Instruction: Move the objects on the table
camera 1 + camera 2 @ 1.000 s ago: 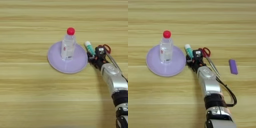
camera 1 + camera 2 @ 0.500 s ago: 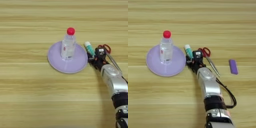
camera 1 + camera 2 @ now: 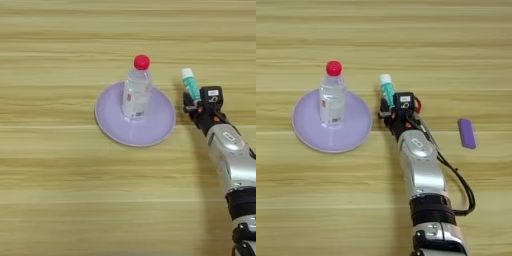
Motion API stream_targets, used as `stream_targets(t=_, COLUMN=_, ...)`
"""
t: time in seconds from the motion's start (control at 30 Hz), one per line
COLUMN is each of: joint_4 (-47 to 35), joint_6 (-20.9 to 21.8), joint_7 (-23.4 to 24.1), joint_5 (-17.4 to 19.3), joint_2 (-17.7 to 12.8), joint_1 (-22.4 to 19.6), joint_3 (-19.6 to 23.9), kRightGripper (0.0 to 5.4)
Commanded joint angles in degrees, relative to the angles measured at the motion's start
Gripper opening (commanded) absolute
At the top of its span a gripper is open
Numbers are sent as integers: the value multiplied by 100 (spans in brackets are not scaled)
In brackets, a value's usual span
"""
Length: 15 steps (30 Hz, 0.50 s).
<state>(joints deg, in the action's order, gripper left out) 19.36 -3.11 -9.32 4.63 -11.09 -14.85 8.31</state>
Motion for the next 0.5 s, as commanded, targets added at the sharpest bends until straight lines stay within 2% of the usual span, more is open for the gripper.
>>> stream_targets(t=0.03, joint_4=-776, joint_6=147, joint_7=-37, joint_5=33, joint_2=-74, joint_1=-193, joint_3=-33, kRightGripper=167)
stream_targets(t=0.5, joint_4=-1515, joint_6=-245, joint_7=-535, joint_5=-29, joint_2=162, joint_1=221, joint_3=-736, kRightGripper=167)
